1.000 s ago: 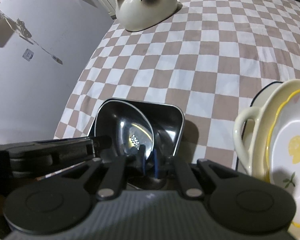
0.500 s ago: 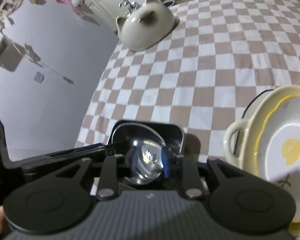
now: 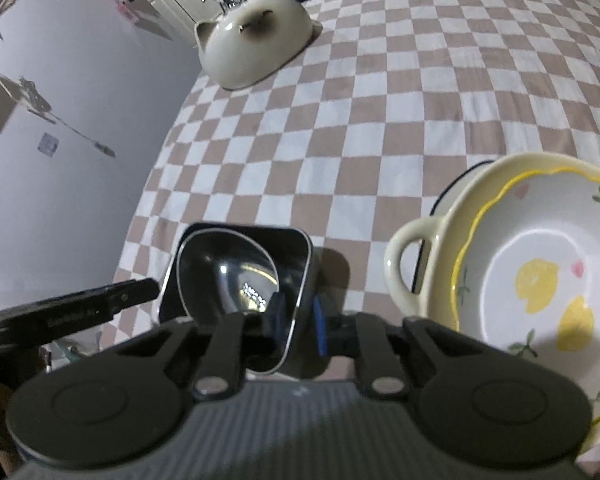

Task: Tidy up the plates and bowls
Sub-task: 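Carry the nested steel trays and bowl with both tools over the floral bowl stack, then lower the nested steel stack into the cream floral bowls with both tools, then open both tools and release the steel stack on the floral bowls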

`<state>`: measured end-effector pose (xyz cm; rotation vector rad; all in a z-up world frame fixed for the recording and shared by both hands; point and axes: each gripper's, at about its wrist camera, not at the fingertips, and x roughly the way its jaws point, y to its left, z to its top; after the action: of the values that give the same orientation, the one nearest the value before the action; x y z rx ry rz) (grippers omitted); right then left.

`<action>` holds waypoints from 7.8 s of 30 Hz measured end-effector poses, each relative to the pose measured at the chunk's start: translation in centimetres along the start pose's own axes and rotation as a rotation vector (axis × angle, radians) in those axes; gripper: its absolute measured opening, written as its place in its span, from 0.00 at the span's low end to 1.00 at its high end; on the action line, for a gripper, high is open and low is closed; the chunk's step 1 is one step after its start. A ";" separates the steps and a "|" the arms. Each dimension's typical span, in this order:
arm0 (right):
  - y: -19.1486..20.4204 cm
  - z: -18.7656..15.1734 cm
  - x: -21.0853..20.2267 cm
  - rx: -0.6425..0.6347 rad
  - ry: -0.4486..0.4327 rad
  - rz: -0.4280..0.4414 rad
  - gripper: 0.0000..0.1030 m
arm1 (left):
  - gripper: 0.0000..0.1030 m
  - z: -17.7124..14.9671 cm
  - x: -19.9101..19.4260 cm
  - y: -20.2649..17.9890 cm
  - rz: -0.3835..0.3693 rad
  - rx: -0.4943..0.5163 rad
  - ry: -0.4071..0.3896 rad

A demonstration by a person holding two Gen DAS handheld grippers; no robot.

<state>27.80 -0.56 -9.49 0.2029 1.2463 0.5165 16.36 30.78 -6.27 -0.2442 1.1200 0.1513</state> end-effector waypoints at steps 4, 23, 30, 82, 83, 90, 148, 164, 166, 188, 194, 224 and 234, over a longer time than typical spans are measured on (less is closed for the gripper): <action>-0.1 -0.5 0.9 0.026 0.013 0.001 0.16 | 0.24 0.0 0.2 0.4 -0.026 -0.001 -0.002; 0.8 -1.6 2.9 0.070 -0.044 -0.019 0.08 | 0.03 1.2 3.3 -1.7 -0.034 0.124 0.070; 0.6 -1.6 3.2 0.093 -0.050 -0.015 0.08 | 0.03 1.2 3.4 -1.5 -0.046 0.111 0.069; -6.3 0.7 -10.2 0.051 -0.285 0.027 0.08 | 0.05 0.8 -5.6 -13.0 -0.205 0.179 -0.180; -6.6 0.7 -10.5 0.054 -0.290 0.024 0.07 | 0.05 0.7 -5.7 -13.5 -0.210 0.186 -0.183; -9.9 0.1 -13.6 0.073 -0.339 0.008 0.07 | 0.06 0.2 -6.6 -17.7 -0.251 0.237 -0.207; -13.5 -0.2 -11.1 0.132 -0.248 -0.071 0.07 | 0.07 -1.2 -1.0 -21.6 -0.273 0.206 -0.098; -13.9 -0.4 -10.8 0.132 -0.236 -0.098 0.07 | 0.07 -1.5 -0.1 -22.2 -0.271 0.216 -0.070; -13.9 -0.5 -10.8 0.131 -0.235 -0.099 0.07 | 0.07 -1.4 0.0 -22.2 -0.273 0.215 -0.068; -14.0 -1.2 -10.5 0.155 -0.110 -0.080 0.15 | 0.07 -1.7 0.0 -21.9 -0.294 0.225 -0.023; -13.7 -1.7 -10.6 0.117 -0.125 -0.096 0.13 | 0.07 -1.9 -0.2 -21.8 -0.298 0.234 -0.018; -13.3 -1.4 -14.4 0.000 -0.297 -0.175 0.46 | 0.79 -2.5 -4.4 -21.5 -0.323 0.261 -0.085; -12.1 -3.8 -19.8 -0.055 -0.528 -0.251 0.85 | 1.00 -2.6 -9.0 -21.0 -0.248 0.222 -0.202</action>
<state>22.95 -21.02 1.07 0.1220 0.7270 0.2533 15.30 9.88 3.23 -0.1633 0.8892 -0.1651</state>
